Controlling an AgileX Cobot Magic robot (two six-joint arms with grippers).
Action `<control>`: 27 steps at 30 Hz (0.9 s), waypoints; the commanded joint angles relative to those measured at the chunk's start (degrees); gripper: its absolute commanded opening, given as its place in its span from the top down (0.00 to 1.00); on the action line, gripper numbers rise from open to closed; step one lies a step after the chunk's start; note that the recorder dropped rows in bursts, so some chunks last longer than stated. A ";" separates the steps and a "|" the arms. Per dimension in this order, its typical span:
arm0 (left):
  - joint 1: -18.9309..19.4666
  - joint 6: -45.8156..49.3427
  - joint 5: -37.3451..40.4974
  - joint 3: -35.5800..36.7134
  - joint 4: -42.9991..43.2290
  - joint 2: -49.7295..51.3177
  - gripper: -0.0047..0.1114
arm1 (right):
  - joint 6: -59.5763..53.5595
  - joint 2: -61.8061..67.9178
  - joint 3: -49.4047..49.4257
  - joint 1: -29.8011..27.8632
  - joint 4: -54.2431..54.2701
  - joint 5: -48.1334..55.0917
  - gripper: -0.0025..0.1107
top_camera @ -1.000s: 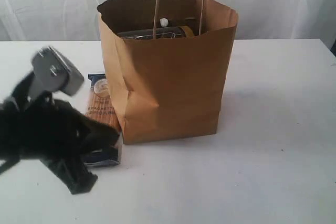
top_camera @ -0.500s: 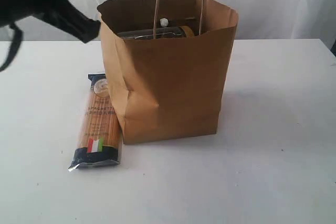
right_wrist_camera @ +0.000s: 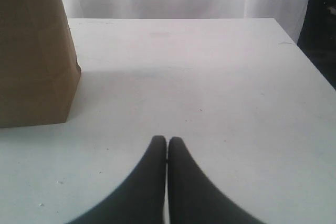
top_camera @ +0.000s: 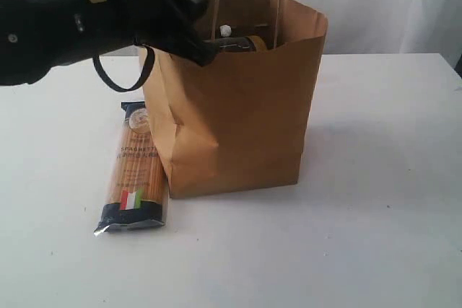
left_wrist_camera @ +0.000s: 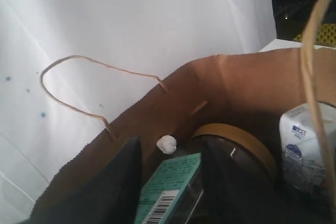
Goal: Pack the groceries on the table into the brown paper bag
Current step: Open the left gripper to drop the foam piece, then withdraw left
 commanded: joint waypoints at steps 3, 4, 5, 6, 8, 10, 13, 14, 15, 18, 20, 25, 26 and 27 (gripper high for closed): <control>0.09 -1.63 3.60 -1.13 -0.70 -0.26 0.47 | -0.09 -0.11 0.13 0.20 -0.10 -0.55 0.98; 0.09 -1.63 3.74 -1.13 -0.70 -0.46 0.47 | -0.09 -0.11 0.13 0.20 -0.10 -0.55 0.98; 0.09 -1.51 3.74 -1.13 -0.70 -0.38 0.47 | -0.09 -0.11 0.13 0.20 -0.10 -0.55 0.98; 0.09 -1.26 3.74 -1.13 -0.70 -0.71 0.47 | -0.09 -0.11 0.13 0.20 -0.10 -0.55 0.98; 0.09 -0.52 3.74 -1.13 -0.70 -1.05 0.47 | -0.09 -0.11 0.13 0.20 -0.10 -0.55 0.98; 0.09 0.01 3.74 -1.13 -0.70 -1.88 0.47 | -0.09 -0.11 0.13 0.20 -0.10 -0.55 0.98; 0.09 -0.01 3.86 -1.13 -0.70 -3.94 0.47 | -0.09 -0.11 0.13 0.20 -0.10 -0.55 0.98; 0.09 -0.01 3.86 -1.13 -0.70 -4.66 0.47 | -0.09 -0.11 0.13 0.20 -0.10 -0.55 0.98; 0.09 -0.01 3.86 -1.13 -0.70 -5.62 0.47 | -0.09 -0.11 0.13 0.20 -0.10 -0.55 0.98; 0.09 -0.01 3.86 -1.13 -0.70 -8.84 0.47 | -0.09 -0.11 0.13 0.20 -0.10 -0.55 0.98; 0.09 -0.01 4.24 -1.13 -0.70 -10.95 0.47 | -0.09 -0.11 0.13 0.20 -0.10 -0.55 0.98; 0.09 1.21 7.60 -1.13 -0.60 -16.83 0.47 | -0.09 -0.11 0.13 0.20 -0.10 -0.55 0.98; 0.09 1.44 8.30 -1.13 -0.60 -18.03 0.47 | -0.09 -0.11 0.13 0.20 -0.10 -0.55 0.98; 0.09 2.14 9.02 -1.13 -0.60 -19.21 0.48 | -0.09 -0.11 0.13 0.20 -0.10 -0.55 0.98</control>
